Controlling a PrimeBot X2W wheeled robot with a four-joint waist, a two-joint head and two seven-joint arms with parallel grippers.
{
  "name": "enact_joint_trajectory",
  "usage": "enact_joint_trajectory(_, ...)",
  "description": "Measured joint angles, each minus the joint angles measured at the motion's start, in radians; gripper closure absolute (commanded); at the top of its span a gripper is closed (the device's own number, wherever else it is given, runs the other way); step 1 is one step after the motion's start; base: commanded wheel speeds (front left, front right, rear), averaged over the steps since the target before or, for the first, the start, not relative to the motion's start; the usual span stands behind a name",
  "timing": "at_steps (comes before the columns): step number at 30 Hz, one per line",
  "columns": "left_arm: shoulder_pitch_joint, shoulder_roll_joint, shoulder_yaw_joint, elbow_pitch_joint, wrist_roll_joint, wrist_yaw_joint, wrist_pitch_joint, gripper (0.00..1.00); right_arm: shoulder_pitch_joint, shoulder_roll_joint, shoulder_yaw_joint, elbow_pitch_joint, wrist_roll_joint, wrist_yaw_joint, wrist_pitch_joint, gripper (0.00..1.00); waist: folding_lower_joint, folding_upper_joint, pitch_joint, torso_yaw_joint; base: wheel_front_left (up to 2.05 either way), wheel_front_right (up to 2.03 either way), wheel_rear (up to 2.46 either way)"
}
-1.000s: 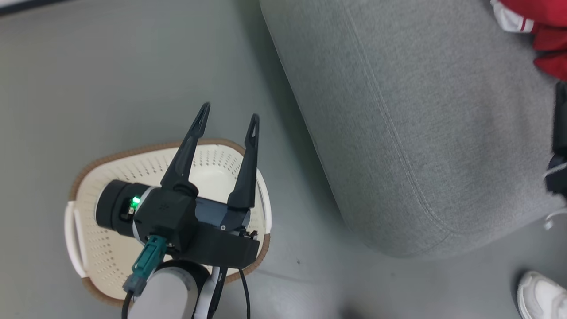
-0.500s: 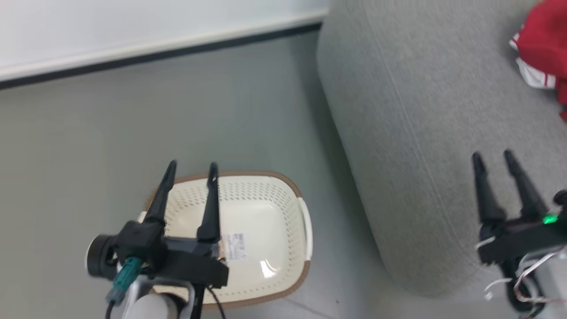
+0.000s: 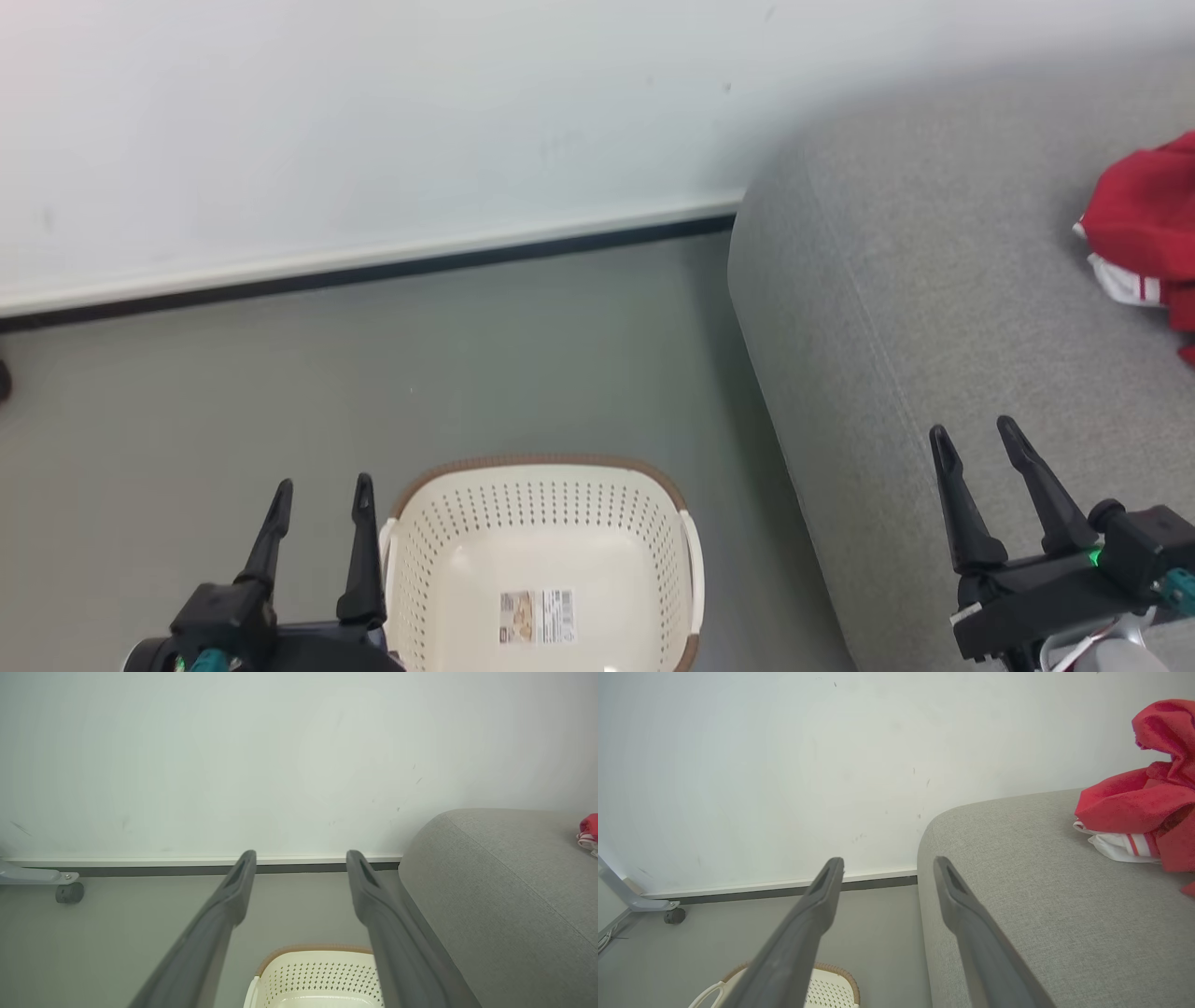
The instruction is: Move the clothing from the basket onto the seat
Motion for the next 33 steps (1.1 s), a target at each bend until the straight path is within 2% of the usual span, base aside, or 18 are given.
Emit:
enact_joint_trajectory(6, 0.030, 0.000, 0.029, -0.008, -0.016, 0.000, -0.016, 0.00, 0.048, -0.007, -0.018, -0.041, -0.010, -0.019, 0.000, 0.00, 0.0001, 0.0000, -0.052, 0.002, 0.00, 0.00, 0.00)
enact_joint_trajectory(16, 0.037, -0.002, 0.052, -0.008, -0.026, 0.000, -0.024, 0.00, 0.078, -0.026, -0.042, -0.080, -0.018, -0.030, 0.000, 0.00, 0.0003, 0.0001, -0.062, 0.019, 0.00, 0.00, 0.00)
enact_joint_trajectory(17, 0.037, -0.004, 0.051, -0.008, -0.026, 0.000, -0.024, 1.00, 0.078, -0.026, -0.043, -0.086, -0.021, -0.030, 0.000, 1.00, 0.0003, 0.0001, -0.062, 0.023, 0.00, 0.00, 0.00)
enact_joint_trajectory(26, 0.067, -0.025, 0.047, 0.069, -0.032, -0.002, -0.019, 1.00, 0.117, 0.034, -0.017, -0.018, -0.014, -0.030, 0.009, 1.00, 0.0002, 0.0002, -0.064, 0.028, 0.00, 0.00, 0.00)
enact_joint_trajectory(33, 0.065, -0.026, 0.058, 0.076, -0.108, -0.016, -0.001, 1.00, 0.117, 0.046, -0.046, -0.008, 0.059, -0.028, 0.029, 1.00, 0.0002, 0.0001, -0.068, 0.033, 0.00, 0.00, 0.00)
